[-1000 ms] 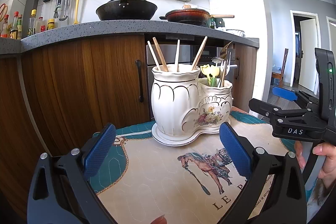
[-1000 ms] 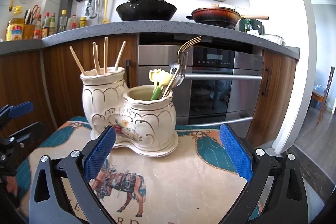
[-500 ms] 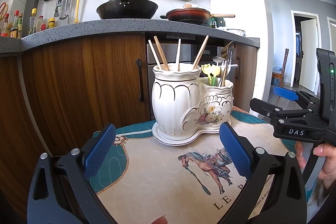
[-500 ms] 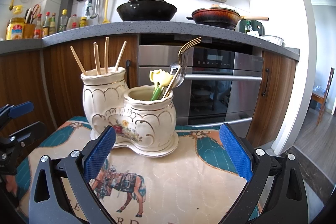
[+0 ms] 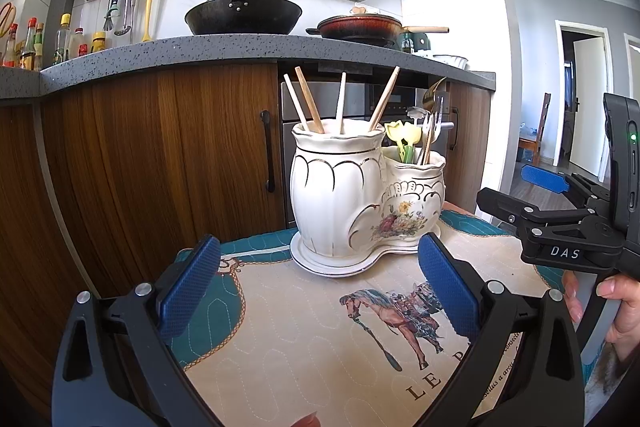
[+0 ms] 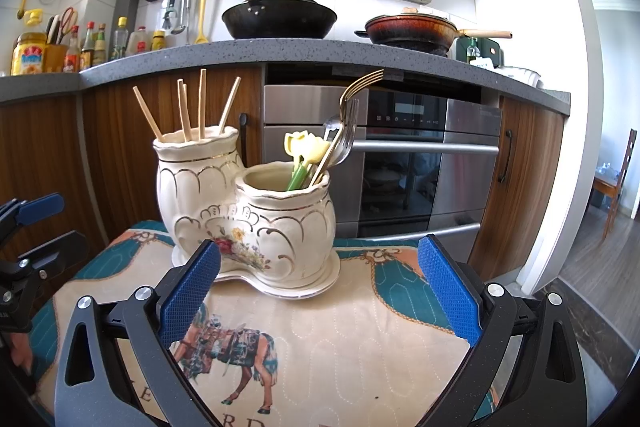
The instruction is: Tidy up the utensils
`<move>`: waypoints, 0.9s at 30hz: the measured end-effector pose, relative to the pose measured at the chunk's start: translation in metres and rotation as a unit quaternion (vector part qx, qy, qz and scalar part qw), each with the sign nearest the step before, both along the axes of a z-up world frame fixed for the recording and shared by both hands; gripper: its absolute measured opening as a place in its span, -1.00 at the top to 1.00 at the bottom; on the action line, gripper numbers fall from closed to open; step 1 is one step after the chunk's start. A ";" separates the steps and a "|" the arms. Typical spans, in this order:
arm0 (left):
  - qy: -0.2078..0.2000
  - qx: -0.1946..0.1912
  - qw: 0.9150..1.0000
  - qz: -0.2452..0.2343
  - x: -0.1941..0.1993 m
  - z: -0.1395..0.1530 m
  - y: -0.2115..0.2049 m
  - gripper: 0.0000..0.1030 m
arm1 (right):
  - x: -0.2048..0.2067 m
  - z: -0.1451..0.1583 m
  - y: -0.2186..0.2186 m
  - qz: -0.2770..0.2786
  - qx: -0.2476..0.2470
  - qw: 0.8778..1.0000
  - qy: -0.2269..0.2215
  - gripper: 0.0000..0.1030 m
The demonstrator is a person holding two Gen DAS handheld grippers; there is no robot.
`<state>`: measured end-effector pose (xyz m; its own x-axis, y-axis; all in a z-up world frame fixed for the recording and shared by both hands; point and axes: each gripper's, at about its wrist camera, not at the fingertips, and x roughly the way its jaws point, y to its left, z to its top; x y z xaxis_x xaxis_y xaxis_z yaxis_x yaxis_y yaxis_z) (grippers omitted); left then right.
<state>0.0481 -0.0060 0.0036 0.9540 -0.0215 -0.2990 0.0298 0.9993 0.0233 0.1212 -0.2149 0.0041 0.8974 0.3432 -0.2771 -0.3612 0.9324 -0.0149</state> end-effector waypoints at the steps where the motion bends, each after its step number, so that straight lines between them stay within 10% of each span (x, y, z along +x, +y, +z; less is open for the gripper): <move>1: 0.001 0.000 1.000 0.000 0.000 -0.001 0.000 -0.89 | 0.000 0.000 0.000 0.000 0.000 1.000 0.000 -0.90; 27: 0.004 -0.002 1.000 0.001 0.001 -0.003 0.001 -0.89 | 0.000 0.000 -0.001 -0.001 0.000 1.000 0.001 -0.90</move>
<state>0.0494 -0.0052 0.0009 0.9515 -0.0207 -0.3070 0.0276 0.9995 0.0181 0.1210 -0.2163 0.0037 0.8978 0.3413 -0.2785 -0.3591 0.9332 -0.0142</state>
